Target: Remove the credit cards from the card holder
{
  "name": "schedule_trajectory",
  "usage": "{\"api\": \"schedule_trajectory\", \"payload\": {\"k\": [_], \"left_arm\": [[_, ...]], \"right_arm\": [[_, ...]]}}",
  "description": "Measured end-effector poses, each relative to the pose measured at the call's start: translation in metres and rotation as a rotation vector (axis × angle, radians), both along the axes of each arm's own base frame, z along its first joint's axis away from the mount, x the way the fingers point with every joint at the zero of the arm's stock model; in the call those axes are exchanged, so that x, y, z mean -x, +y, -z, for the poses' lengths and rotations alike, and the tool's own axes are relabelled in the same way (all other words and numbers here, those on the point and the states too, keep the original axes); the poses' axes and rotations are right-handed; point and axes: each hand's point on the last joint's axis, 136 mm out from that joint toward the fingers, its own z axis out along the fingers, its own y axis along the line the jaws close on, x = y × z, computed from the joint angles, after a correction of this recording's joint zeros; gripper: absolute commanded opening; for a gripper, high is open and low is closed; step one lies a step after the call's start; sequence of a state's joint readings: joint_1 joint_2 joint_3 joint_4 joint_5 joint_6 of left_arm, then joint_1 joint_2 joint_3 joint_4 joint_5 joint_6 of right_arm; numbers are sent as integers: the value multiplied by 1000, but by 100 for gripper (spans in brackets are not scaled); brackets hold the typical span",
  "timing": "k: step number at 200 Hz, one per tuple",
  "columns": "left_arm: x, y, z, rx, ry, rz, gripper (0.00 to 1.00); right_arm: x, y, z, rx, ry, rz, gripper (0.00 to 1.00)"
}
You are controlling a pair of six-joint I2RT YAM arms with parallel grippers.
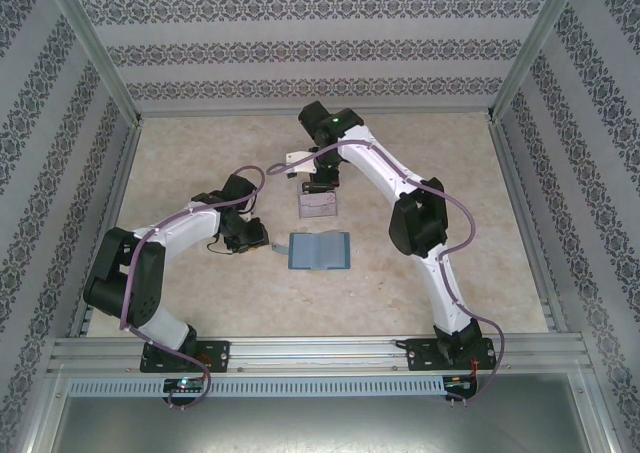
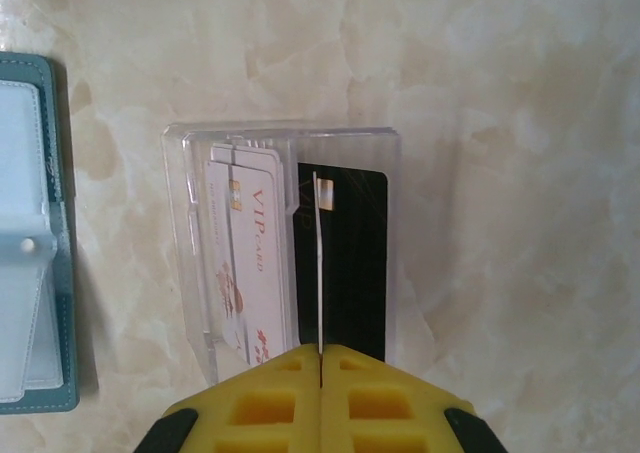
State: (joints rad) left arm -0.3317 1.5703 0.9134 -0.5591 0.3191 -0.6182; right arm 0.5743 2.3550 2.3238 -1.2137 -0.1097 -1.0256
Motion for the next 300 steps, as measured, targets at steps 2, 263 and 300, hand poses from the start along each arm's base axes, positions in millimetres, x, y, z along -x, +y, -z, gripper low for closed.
{"api": "schedule_trajectory", "payload": {"k": [2,263,300], "left_arm": [[0,0,0,0,0,0,26],[-53,41,2,-295,-158,-20,100],[-74,75,-4,-489,-234,-28,100]], "right_arm": [[1,0,1,1,4,-1,0],[-2,-101,-15,-157,-198,503,98],[14,-160,6,-247,-222,777,98]]}}
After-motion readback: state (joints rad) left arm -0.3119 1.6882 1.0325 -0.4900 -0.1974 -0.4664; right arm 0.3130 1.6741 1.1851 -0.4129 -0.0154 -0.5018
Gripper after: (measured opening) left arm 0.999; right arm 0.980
